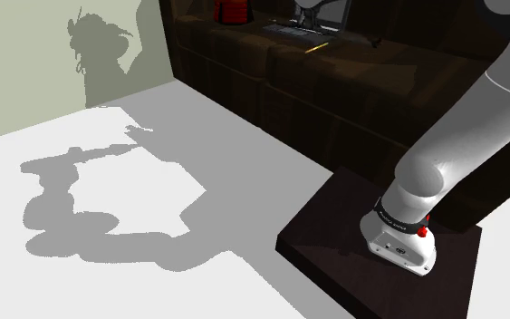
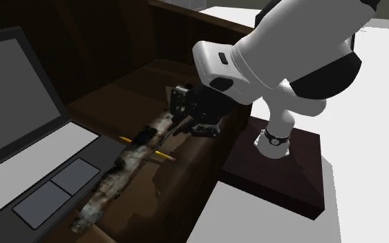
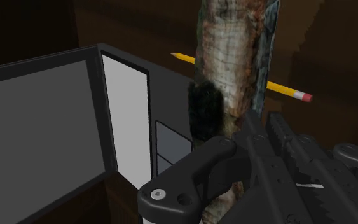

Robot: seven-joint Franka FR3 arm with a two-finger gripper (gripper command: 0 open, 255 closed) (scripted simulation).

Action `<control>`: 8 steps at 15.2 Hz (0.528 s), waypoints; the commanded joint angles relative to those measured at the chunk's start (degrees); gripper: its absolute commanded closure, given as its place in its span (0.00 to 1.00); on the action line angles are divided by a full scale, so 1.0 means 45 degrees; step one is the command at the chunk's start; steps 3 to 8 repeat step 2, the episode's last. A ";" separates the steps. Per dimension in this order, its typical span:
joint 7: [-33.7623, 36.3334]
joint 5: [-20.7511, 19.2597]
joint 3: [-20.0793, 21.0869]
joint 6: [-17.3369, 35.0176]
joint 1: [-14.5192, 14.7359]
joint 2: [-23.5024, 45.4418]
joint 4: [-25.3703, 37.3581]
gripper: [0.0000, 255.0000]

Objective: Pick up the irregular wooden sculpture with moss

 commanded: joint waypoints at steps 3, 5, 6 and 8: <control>-0.0109 0.0040 0.0012 -0.0153 0.0011 -0.0002 0.0182 1.00; -0.0109 0.0040 0.0012 -0.0153 0.0011 -0.0002 0.0182 1.00; -0.0109 0.0040 0.0012 -0.0153 0.0011 -0.0002 0.0182 1.00; -0.0109 0.0040 0.0012 -0.0153 0.0011 -0.0002 0.0182 1.00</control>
